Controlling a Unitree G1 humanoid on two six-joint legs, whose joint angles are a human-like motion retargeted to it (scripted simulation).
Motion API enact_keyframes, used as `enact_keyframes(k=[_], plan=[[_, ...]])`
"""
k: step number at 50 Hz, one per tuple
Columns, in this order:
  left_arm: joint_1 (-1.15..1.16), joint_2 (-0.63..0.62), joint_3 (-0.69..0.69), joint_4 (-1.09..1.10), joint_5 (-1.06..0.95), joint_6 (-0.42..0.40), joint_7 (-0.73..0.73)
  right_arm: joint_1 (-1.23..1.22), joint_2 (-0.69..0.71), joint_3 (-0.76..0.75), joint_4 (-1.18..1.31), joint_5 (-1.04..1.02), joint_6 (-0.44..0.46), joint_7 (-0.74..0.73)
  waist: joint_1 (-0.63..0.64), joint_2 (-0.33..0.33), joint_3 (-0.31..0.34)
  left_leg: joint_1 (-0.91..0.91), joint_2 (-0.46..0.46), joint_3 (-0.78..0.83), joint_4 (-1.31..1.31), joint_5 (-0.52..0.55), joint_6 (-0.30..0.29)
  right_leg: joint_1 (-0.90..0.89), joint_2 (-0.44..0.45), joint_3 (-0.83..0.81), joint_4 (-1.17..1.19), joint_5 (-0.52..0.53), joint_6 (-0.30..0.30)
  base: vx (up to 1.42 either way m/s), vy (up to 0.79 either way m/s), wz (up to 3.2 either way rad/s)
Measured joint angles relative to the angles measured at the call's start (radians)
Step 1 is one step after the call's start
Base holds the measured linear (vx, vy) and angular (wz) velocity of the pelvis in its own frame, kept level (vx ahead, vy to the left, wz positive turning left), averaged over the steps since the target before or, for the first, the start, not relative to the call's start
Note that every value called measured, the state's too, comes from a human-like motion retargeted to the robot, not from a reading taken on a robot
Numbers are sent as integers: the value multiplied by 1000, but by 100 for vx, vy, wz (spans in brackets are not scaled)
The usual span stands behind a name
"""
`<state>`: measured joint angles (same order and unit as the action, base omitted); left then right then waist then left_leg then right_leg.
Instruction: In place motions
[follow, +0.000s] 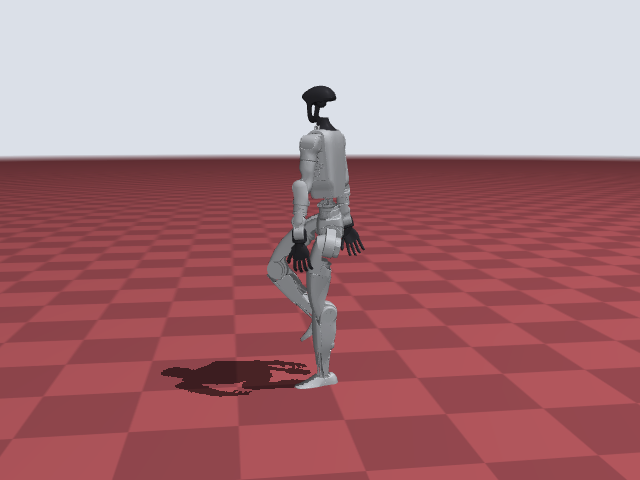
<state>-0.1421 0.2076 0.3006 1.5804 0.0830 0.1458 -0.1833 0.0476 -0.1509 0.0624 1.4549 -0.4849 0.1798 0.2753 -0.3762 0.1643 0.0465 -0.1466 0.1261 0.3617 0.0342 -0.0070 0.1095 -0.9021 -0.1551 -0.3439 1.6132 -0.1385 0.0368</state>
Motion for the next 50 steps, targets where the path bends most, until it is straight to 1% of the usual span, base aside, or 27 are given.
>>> enact_keyframes(k=[3,5,7,8,10,12,13,14,15,16,17,18,19,20,21,22,23,25,27,30,32,35,39,43,45,48,50], plan=[[33,-27,20,-2,8,-8,10,5,-2,5,3,2,3,-6,40,-35,7,51,-24,19,-6,-7,-1,151,18,19,-153,16,9,11,2,-39],[64,-48,31,-3,5,-11,12,18,-5,8,0,1,1,-13,70,-41,-11,63,-30,39,-9,-11,-5,279,38,14,-322,39,14,15,-1,-53],[99,-64,39,-7,4,-15,8,25,-13,8,0,4,2,-18,102,-57,-24,87,-43,65,-12,-21,-11,429,74,22,-534,58,10,18,-2,-50],[120,-66,42,-10,7,-17,2,22,-16,6,4,8,4,-20,118,-72,-15,120,-49,77,-15,-29,-16,524,114,47,-663,72,13,18,-5,-25],[165,-74,48,-14,16,-20,2,25,-20,0,7,16,7,-31,119,-86,-21,146,-63,64,-12,-43,-22,697,187,104,-948,114,50,19,-8,34],[214,-74,49,-15,21,-24,7,26,-23,-4,14,25,9,-45,93,-99,-31,155,-79,28,15,-67,-24,854,182,64,-1212,73,53,19,-10,88],[239,-72,53,-13,23,-25,9,26,-24,-2,18,30,9,-53,85,-102,-38,155,-82,9,34,-79,-24,915,172,6,-1307,-18,28,19,-14,102],[263,-69,60,-9,29,-24,7,26,-24,2,26,34,11,-62,64,-113,-46,151,-95,-21,60,-87,-23,956,172,-79,-1394,-52,-22,20,-16,128],[288,-64,69,-5,37,-21,4,27,-24,8,35,36,13,-71,38,-128,-54,147,-114,-57,90,-93,-21,985,176,-178,-1476,-58,-85,19,-14,268],[302,-59,78,4,46,-13,-1,19,-24,14,49,32,22,-71,-46,-146,-71,107,-158,-151,137,-54,-15,991,177,-260,-1533,-33,-103,11,-11,343],[311,-57,89,12,52,-5,-5,5,-24,24,63,22,36,-67,-105,-159,-88,58,-189,-217,196,-1,-17,989,167,-325,-1574,-11,-110,-8,-4,321],[309,-58,106,21,49,4,-6,-22,-20,40,78,0,60,-55,-114,-162,-103,-10,-191,-223,276,83,-35,971,137,-354,-1584,4,-96,-32,2,-12],[296,-63,128,26,36,5,-2,-56,-18,60,83,-27,78,-40,-2,-175,-95,-73,-141,-131,383,160,-62,950,115,-255,-1571,1,-85,-54,4,-405],[278,-68,154,31,18,4,6,-94,-15,82,82,-56,92,-23,170,-191,-76,-134,-64,11,503,233,-92,928,97,-91,-1545,-11,-75,-59,-2,-479],[267,-67,150,25,-16,-8,2,-116,-17,96,68,-70,70,-18,206,-201,-44,-204,-50,7,606,294,-74,931,94,-66,-1547,-8,-77,-53,-9,-305],[258,-65,143,19,-48,-17,-7,-139,-21,113,53,-80,47,-13,215,-211,-13,-274,-38,-2,715,324,-48,937,91,-67,-1552,-3,-82,-36,-15,59],[249,-59,126,11,-75,-21,-27,-160,-30,136,36,-81,24,-7,171,-221,19,-341,-29,-20,836,290,-4,951,89,-123,-1562,8,-95,-26,-14,125],[222,-55,132,10,-53,1,-71,-203,-45,172,7,-82,10,-1,170,-216,58,-455,50,-1,1031,192,51,969,105,-145,-1573,10,-107,-17,-8,67],[218,-72,156,20,5,23,-64,-196,-36,134,-21,-117,17,-50,204,-213,36,-580,97,32,1184,130,102,939,101,-133,-1561,9,-113,1,-2,-21],[252,-85,133,9,-17,-4,-39,-166,-7,82,-42,-86,7,-144,249,-226,-6,-746,92,29,1348,100,105,899,78,-119,-1538,6,-121,7,-4,-30],[251,-86,110,-14,-26,-10,-65,-182,-7,85,-48,12,-21,-127,273,-236,21,-796,84,33,1407,95,88,897,72,-110,-1524,3,-127,-12,-3,-42],[230,-87,116,-21,8,0,-73,-198,3,79,-67,117,-15,-38,286,-248,50,-816,97,56,1451,83,88,897,65,-100,-1508,-5,-138,-8,-1,-17],[230,-81,102,-12,1,2,-54,-176,25,57,-81,143,-6,9,276,-237,37,-720,112,66,1362,72,92,904,71,-105,-1509,-9,-136,3,1,5],[238,-77,111,-21,-5,-1,-47,-145,27,75,-88,113,-23,-18,245,-220,16,-511,98,83,1120,76,66,920,80,-116,-1530,-3,-120,8,3,7],[248,-76,115,-22,-11,-5,-36,-119,23,80,-84,70,-32,-29,231,-212,-14,-385,61,94,926,86,43,919,80,-116,-1539,-4,-110,17,6,-3],[266,-74,121,-13,-17,-10,-13,-72,13,80,-62,8,-29,-37,224,-189,-59,-191,-48,48,545,135,-11,919,103,-98,-1539,-16,-98,20,5,-28],[268,-69,124,-6,-20,-8,-2,-43,5,66,-41,-20,-21,-42,225,-157,-74,-62,-111,5,300,72,-32,922,139,-89,-1527,-34,-92,20,5,-36]])
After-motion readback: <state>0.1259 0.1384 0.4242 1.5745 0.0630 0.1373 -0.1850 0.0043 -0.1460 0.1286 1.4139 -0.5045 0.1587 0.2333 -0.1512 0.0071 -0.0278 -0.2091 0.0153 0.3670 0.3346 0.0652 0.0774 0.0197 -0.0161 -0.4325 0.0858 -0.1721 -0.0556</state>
